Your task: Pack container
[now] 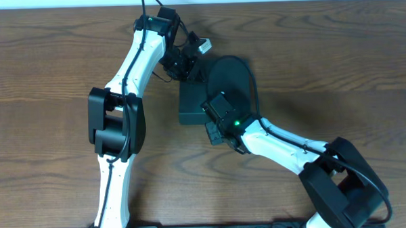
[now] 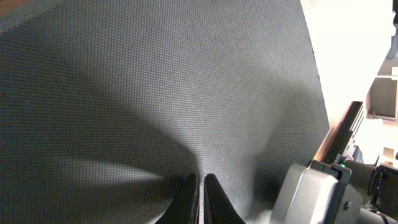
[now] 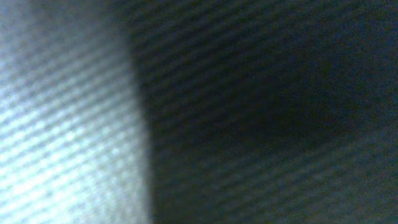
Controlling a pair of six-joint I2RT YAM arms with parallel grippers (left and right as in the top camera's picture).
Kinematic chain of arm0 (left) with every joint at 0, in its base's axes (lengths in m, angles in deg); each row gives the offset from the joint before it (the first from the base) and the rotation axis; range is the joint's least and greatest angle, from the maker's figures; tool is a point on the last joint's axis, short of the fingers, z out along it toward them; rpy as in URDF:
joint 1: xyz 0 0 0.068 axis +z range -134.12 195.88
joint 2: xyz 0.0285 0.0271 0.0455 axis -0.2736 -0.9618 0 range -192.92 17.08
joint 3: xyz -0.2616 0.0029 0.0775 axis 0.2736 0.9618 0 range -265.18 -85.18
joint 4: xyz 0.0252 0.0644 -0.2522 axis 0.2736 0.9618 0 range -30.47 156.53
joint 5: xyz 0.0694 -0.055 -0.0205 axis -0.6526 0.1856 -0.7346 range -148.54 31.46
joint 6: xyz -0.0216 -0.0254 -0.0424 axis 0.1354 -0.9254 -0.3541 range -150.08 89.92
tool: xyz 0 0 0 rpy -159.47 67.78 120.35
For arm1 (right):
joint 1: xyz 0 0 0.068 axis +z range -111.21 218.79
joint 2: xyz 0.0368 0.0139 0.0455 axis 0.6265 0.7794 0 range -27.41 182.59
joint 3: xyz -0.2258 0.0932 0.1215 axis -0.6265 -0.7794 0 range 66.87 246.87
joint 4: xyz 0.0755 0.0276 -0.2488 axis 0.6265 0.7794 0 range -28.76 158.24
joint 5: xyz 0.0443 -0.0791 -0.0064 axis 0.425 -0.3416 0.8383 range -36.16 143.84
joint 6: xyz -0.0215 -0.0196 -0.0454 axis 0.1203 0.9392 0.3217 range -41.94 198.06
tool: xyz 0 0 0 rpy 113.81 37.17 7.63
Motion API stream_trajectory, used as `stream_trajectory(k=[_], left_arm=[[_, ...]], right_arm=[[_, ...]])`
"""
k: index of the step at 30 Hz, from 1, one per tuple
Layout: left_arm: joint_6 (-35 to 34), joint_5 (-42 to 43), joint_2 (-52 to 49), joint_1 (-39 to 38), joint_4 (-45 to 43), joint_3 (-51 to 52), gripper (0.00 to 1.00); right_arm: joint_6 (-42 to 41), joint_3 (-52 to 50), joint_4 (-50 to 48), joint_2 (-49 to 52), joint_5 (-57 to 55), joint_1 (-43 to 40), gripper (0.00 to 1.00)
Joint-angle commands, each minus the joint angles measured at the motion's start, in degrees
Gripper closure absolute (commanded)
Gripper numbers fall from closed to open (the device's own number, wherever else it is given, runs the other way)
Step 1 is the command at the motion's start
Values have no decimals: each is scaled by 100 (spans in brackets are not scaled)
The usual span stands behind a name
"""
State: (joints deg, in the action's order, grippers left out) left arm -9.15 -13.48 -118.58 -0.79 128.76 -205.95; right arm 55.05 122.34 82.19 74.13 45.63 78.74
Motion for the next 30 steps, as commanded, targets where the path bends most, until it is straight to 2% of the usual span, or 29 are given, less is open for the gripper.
stream_trajectory(k=[1,4,7,12,16,19,22,24,30], left_arm=[[98,2,-173,-15,59,63,94],[98,2,-173,-15,59,63,94],[98,2,-173,-15,59,63,94],[98,0,-173,-15,87,63,94],[138,0,-173,-15,103,63,94],[138,-2,-173,-15,101,63,94],[140,-2,-173,-15,98,63,94],[138,-2,-173,-15,87,63,94],[59,-22,-129,22,142,26,94]], right_arm=[[-876,44,-195,-17,-1235,-144,98],[-1222,26,-240,-17,-1296,-122,98],[-1207,26,-153,-17,-1266,-52,98],[-175,225,481,-166,-120,22,98],[-157,557,973,-1038,-201,-20,98],[-155,647,944,-1937,-916,-157,98],[-155,647,946,-2634,-1622,-439,98],[-149,647,938,-3023,-1836,-918,98],[-153,647,1104,-3049,-1300,-2146,98]])
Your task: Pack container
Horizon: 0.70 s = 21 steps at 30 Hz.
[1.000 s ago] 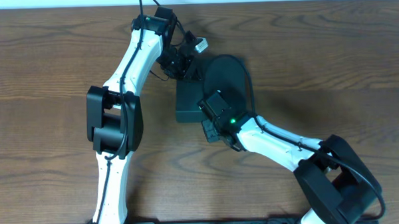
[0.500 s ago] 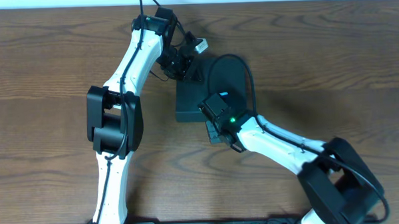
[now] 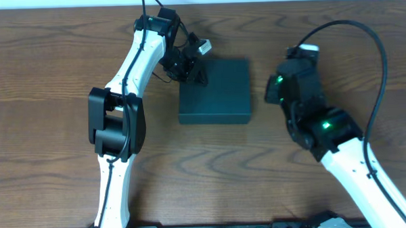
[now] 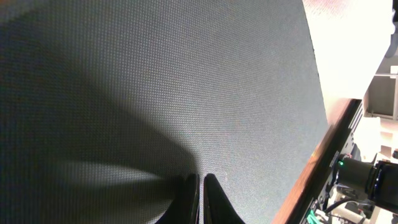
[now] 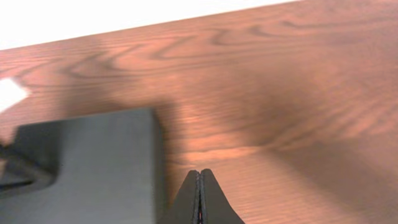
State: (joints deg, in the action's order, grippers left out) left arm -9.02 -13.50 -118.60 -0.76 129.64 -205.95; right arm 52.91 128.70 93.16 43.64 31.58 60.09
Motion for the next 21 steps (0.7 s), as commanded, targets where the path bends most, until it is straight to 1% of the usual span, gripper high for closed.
stream_trajectory(k=[1,4,6,9,12,14,15,17,18,19,20,21], left_arm=[[-31,-17,-101,50,116,-44,94],[-105,-24,52,125,262,-323,94],[-479,-262,243,199,258,-737,94],[-1327,-1123,468,313,232,-1287,94],[-2500,-2461,863,479,236,-1593,94],[-2608,-2769,1141,595,260,-1591,94],[-2601,-2813,1287,660,299,-1591,94],[-2603,-2924,1515,767,424,-1591,94],[-2605,-3032,1663,833,575,-1591,94],[-2603,-3134,1762,879,737,-1591,94],[-2605,-3289,1897,922,997,-1591,94],[-2623,-3373,1976,933,1150,-1591,94]], right_arm=[[61,11,4,0,225,-525,98],[186,11,-15,0,697,-1156,98],[396,11,-68,0,1250,-1698,98],[706,11,-63,0,1576,-2146,98],[1108,11,-72,0,1613,-2404,98],[1283,11,-72,0,1609,-2437,83],[1408,11,-76,0,1609,-2437,62],[1565,11,-76,0,1611,-2437,45],[1582,11,-68,0,1611,-2437,28],[1582,11,-61,0,1613,-2433,18],[1582,11,-59,0,1633,-2433,6],[1580,11,-59,0,1635,-2430,1]])
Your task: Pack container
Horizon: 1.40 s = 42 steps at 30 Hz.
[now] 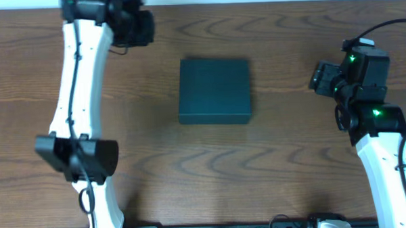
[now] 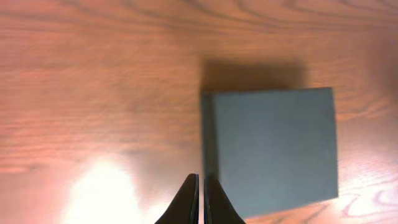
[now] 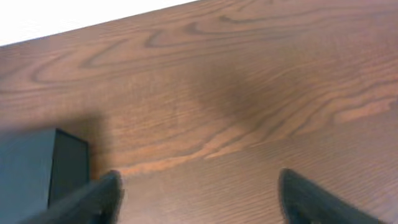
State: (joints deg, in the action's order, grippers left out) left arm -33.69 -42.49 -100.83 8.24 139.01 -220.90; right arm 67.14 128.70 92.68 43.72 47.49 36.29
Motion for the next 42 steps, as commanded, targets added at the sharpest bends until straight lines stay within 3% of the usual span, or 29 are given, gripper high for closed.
stream_trajectory(k=[1,5,6,8,9,10,11,12,20,33,42], left_arm=[[-155,-560,293,35,365,-96,94],[-120,-767,796,20,828,-96,94],[-96,-769,920,20,931,-96,87],[68,-750,1207,20,1235,-96,63],[66,-750,1349,20,1364,-96,45],[63,-741,1497,20,1473,-96,39],[63,-721,1685,17,1589,-96,18],[63,-723,1810,11,1659,-96,4],[-393,-728,2769,11,1729,-92,5],[-387,-745,2844,11,1729,-92,5],[398,-2070,3521,13,1432,57,5]], right_arm=[[157,11,7,-11,66,-50,1],[157,11,120,-229,63,-42,1],[157,11,118,-323,63,-42,1],[157,11,105,-540,59,-42,1],[157,11,103,-619,59,-42,1],[155,11,116,-686,63,-42,1],[155,11,136,-723,63,-42,1],[157,11,142,-737,61,-42,1],[157,9,142,-715,61,-42,1],[157,11,142,-710,61,-42,1],[157,11,142,-710,61,-42,1]])
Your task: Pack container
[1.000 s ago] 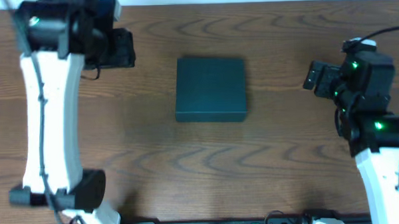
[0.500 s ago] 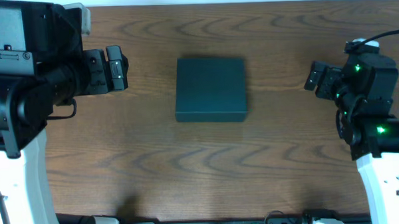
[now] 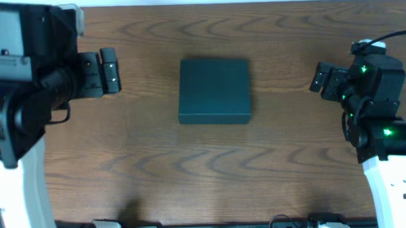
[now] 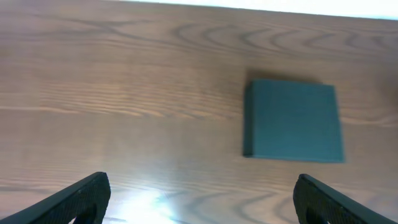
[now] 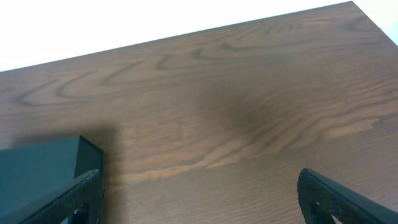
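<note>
A dark green square box [image 3: 214,90] lies with its lid on at the middle of the wooden table. It also shows in the left wrist view [image 4: 292,120] and at the left edge of the right wrist view [image 5: 37,168]. My left gripper [image 3: 109,71] hangs to the left of the box, well apart from it, open and empty [image 4: 202,199]. My right gripper [image 3: 318,79] is off to the right of the box, also open with nothing between its fingers [image 5: 199,193].
The brown wooden table [image 3: 259,166] carries nothing else in view. Its far edge [image 3: 253,2] meets a white strip behind the box. The base rail of the arms runs along the near edge.
My left gripper was shut at the far left; now it is open and seen farther from the box. The right gripper stands wider open. The box has not moved.
Both grippers were at the box, the left one shut at its far left corner, the right one close over its top. Then the right one was away to the right, shut. Then the left was away too. Now both stand open, clear of the box.
</note>
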Controlling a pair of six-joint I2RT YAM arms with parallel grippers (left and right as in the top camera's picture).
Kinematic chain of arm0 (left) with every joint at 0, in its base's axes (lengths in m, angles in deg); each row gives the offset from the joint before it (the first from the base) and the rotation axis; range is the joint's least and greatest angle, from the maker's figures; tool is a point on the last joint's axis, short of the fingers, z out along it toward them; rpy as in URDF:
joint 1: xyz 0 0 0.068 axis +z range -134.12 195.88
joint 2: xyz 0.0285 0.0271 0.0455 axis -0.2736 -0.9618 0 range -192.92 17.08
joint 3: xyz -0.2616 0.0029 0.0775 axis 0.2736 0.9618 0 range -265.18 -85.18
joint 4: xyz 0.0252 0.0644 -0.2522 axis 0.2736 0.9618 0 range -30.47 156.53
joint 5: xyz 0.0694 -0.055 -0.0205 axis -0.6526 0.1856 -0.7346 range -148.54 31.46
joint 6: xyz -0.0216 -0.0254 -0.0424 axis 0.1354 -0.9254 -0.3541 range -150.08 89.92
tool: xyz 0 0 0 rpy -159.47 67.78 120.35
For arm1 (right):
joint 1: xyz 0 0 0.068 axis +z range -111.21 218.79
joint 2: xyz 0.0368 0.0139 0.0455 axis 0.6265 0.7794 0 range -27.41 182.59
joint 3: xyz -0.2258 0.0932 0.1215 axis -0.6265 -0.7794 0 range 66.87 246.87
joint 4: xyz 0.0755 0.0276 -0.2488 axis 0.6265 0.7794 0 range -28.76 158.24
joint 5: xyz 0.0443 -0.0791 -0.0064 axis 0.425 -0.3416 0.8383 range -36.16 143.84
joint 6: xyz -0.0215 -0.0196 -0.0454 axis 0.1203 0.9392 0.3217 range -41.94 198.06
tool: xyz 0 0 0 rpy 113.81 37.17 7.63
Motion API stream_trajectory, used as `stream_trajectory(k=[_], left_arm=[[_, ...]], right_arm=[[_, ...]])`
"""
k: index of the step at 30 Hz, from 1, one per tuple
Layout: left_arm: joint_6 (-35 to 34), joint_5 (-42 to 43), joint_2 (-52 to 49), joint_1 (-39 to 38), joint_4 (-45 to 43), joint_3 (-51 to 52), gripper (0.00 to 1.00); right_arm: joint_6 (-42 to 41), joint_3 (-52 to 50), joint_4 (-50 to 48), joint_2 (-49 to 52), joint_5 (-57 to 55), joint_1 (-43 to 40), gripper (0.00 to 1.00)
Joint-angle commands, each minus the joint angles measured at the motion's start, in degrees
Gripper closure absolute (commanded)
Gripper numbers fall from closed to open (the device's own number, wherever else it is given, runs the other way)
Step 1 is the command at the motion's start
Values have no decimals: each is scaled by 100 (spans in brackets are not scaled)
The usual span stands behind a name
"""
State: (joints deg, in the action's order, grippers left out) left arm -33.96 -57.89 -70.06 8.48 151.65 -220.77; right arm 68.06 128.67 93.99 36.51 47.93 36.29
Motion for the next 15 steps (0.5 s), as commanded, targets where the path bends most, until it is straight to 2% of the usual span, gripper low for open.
stream_trajectory(k=[1,5,10,15], left_arm=[[529,-581,551,-11,74,125,5],[697,-728,1246,149,-455,957,5],[715,-647,2533,927,-1587,3220,5],[715,-619,3862,1394,-2765,5493,5]], right_arm=[[66,11,11,11,17,-42,1],[66,13,11,11,17,-42,1],[66,13,11,11,17,-42,1],[66,11,11,11,17,-42,1]])
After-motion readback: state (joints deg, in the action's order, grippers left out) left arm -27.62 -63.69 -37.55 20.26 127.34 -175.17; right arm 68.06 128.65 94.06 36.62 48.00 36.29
